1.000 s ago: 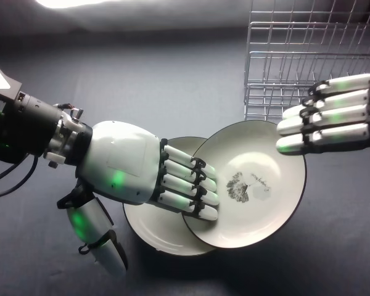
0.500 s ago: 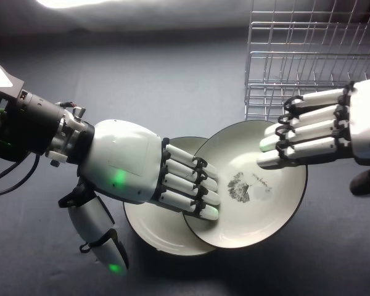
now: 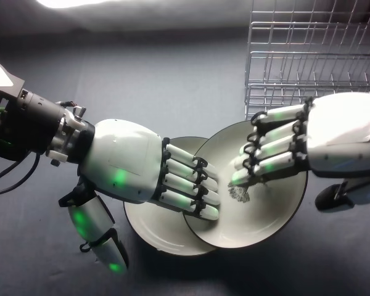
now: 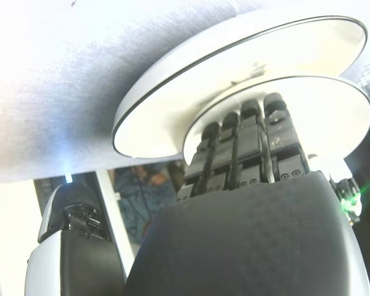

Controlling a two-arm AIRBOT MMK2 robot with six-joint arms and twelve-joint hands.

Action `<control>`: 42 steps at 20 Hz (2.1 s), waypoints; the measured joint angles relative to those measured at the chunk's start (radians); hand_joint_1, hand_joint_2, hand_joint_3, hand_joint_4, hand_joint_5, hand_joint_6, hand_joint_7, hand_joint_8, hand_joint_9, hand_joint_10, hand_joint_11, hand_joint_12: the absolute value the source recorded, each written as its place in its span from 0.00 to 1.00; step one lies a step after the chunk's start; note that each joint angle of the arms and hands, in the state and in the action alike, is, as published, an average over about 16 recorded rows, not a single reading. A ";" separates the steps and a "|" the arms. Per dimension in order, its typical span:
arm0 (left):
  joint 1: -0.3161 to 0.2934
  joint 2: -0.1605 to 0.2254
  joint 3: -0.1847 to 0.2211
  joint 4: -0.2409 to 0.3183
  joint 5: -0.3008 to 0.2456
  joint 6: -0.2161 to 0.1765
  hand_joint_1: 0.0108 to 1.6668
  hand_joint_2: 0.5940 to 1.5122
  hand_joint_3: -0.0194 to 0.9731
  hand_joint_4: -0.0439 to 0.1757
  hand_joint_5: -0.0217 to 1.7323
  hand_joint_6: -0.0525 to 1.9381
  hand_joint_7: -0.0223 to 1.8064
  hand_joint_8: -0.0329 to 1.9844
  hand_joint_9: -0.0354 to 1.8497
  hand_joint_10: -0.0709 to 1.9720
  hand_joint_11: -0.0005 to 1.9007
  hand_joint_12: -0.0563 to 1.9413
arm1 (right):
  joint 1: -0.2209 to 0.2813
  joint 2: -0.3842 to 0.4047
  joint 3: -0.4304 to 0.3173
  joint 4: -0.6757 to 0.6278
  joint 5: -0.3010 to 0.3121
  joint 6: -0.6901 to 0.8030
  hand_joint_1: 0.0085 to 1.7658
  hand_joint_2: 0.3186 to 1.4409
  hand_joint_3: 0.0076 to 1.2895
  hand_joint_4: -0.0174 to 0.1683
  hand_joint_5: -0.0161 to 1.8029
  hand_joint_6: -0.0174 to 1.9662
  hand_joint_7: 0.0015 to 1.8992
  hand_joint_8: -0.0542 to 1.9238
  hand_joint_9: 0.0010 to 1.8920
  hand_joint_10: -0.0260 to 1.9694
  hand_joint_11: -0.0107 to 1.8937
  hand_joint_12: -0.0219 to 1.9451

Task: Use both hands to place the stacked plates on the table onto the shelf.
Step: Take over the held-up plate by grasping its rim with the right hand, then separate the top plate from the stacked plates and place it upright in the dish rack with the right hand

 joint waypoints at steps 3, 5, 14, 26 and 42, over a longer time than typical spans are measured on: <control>0.000 0.000 0.000 0.000 0.000 0.000 0.00 0.46 0.04 0.18 0.01 0.02 0.01 0.00 0.03 0.03 0.01 0.03 | 0.004 -0.031 0.014 0.001 -0.022 0.000 0.75 0.55 0.01 0.10 0.22 0.02 0.20 0.04 0.20 0.03 0.02 0.63; 0.000 0.000 0.001 0.000 0.000 0.000 0.00 0.45 0.04 0.18 0.01 0.02 0.01 0.00 0.03 0.03 0.01 0.03 | 0.006 -0.050 0.025 0.002 -0.034 0.000 0.75 0.56 0.01 0.10 0.24 0.02 0.21 0.04 0.22 0.03 0.02 0.64; -0.001 0.000 0.001 0.000 0.000 0.000 0.00 0.45 0.04 0.18 0.01 0.02 0.01 0.00 0.03 0.03 0.01 0.03 | 0.017 -0.111 0.065 0.015 -0.048 -0.002 0.75 0.59 0.01 0.08 0.35 0.04 0.32 0.04 0.32 0.03 0.13 0.63; -0.016 0.021 -0.005 -0.006 0.003 -0.008 0.00 0.45 0.04 0.19 0.01 0.02 0.01 0.01 0.03 0.04 0.01 0.03 | 0.028 -0.128 0.070 0.023 -0.008 -0.007 0.73 0.52 0.01 0.07 0.52 0.26 0.50 0.22 0.50 0.25 0.44 0.53; -0.162 0.217 -0.053 -0.033 -0.004 -0.070 0.00 0.45 0.04 0.21 0.02 0.03 0.02 0.02 0.03 0.04 0.01 0.03 | 0.148 -0.098 0.025 0.018 -0.046 0.007 0.74 0.51 0.00 0.11 0.56 0.38 0.57 0.35 0.56 0.42 0.52 0.54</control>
